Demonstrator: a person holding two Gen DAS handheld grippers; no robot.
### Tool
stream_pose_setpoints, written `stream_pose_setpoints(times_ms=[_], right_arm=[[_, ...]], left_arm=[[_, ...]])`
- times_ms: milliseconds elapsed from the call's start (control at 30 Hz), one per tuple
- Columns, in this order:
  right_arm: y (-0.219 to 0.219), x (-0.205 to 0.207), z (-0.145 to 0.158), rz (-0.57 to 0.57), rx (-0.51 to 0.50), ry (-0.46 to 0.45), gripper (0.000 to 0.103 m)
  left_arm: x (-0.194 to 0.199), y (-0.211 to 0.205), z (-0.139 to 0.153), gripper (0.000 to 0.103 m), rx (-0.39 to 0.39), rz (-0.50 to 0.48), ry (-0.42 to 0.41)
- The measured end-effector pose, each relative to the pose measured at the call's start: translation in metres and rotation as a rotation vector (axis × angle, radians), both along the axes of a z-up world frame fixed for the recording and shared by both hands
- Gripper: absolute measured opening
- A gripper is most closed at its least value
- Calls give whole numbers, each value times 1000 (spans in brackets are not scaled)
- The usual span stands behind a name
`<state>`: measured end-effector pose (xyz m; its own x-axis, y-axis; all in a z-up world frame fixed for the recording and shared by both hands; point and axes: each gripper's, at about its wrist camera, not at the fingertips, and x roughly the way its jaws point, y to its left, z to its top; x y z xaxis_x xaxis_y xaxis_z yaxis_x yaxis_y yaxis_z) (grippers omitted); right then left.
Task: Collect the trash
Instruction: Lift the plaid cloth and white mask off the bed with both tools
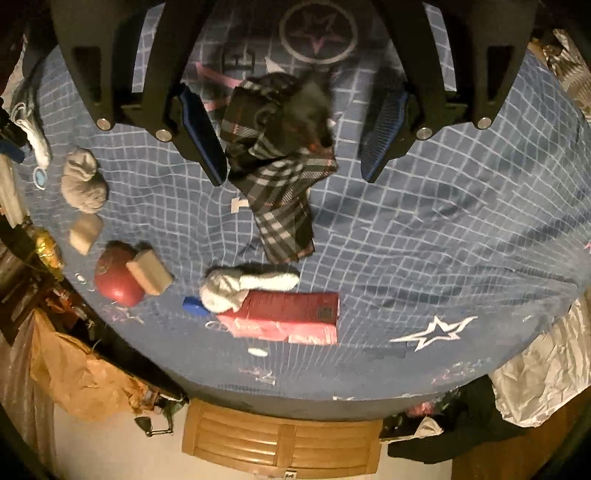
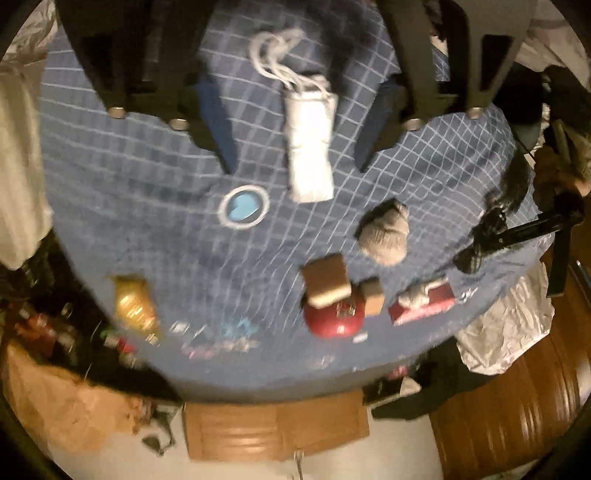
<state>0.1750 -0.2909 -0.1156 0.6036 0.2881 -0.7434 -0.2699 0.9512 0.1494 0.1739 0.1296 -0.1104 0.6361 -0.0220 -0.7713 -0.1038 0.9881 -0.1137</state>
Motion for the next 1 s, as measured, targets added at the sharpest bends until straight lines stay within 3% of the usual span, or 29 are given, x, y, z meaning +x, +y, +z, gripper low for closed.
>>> stream_pose_setpoints(times_ms=[133, 333, 433, 533, 600, 767, 1000], right_arm=[[-10, -12, 6, 10, 14, -23, 70], [-4, -12, -17, 21, 23, 15, 68], [5, -8, -29, 25, 5, 7, 60], [5, -8, -31, 24, -4, -6, 44], [3, -8, -32, 20, -2, -13, 32], [0, -11, -29, 6, 18, -26, 28], [-4, -25, -10, -9, 29, -85, 28]], left_arm=[[-2, 1, 7, 73, -2, -39, -13], [5, -8, -10, 73, 20, -103, 35], [9, -6, -23, 71, -11, -95, 55], [9, -7, -28, 54, 20, -98, 34], [9, -2, -27, 49, 5, -82, 31], [6, -3, -17, 44, 29, -31, 21], [-12, -25, 28, 44, 132, 38, -73]])
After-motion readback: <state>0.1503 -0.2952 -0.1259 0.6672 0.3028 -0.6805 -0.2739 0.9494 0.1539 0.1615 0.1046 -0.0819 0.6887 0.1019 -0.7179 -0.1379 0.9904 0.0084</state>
